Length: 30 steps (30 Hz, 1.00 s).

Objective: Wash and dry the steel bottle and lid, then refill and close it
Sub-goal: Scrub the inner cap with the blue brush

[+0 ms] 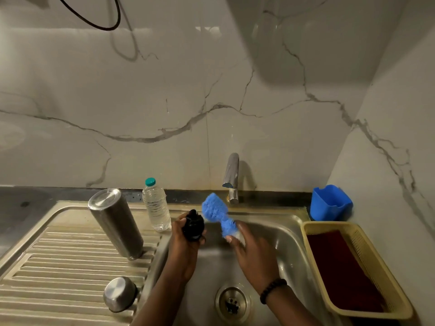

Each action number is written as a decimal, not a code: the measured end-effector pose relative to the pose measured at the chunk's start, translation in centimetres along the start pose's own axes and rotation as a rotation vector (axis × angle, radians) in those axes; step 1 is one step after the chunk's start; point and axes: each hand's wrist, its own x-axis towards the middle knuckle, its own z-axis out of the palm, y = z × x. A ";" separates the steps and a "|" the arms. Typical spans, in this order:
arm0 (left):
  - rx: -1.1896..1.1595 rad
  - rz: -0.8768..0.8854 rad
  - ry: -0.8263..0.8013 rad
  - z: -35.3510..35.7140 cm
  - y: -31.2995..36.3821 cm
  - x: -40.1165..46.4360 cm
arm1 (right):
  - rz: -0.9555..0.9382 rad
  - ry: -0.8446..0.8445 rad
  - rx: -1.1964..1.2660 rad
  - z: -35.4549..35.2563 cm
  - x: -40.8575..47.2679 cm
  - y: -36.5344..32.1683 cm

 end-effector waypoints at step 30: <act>-0.073 -0.103 -0.197 1.2 -0.2 0.2 | 0.057 -0.025 0.095 -0.4 -0.4 0.3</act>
